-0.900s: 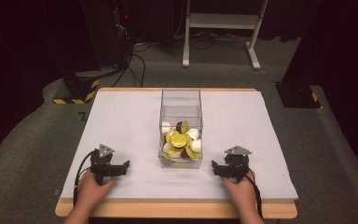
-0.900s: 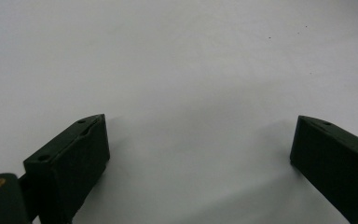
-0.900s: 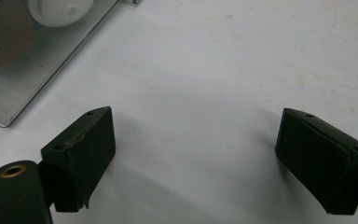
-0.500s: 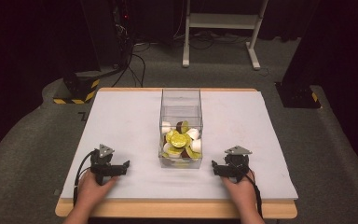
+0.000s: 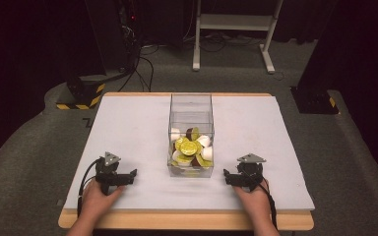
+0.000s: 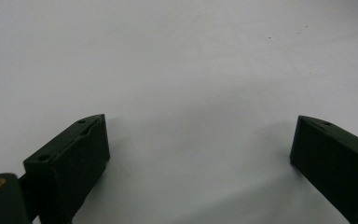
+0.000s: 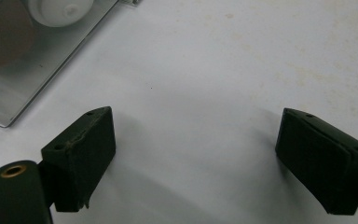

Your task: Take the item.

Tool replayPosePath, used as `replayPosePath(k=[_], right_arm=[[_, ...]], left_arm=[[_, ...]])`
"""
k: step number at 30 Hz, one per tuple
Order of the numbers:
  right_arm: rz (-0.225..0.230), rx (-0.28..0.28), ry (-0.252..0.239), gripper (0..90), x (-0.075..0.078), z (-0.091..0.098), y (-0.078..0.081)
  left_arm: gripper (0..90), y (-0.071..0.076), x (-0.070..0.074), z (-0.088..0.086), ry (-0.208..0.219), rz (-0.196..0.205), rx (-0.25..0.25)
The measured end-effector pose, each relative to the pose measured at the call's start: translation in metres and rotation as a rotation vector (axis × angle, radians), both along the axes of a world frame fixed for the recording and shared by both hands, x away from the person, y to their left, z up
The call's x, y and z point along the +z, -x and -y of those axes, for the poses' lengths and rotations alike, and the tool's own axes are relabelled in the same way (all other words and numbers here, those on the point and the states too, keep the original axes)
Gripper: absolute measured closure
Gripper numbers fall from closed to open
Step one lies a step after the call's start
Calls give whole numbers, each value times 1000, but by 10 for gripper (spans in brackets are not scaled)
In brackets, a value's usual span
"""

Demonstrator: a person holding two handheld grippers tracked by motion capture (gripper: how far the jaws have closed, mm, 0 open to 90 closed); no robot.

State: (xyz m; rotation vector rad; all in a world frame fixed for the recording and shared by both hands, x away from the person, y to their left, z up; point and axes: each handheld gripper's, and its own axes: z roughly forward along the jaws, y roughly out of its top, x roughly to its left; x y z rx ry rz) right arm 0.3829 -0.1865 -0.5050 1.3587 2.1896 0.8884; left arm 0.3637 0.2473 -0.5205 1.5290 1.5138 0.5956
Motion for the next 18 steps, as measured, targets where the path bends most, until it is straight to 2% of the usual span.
replayPosePath(k=[18], right_arm=[[1,-2,-3,126,0,0,0]], left_arm=[[49,0,0,0,-5,-1,-3]])
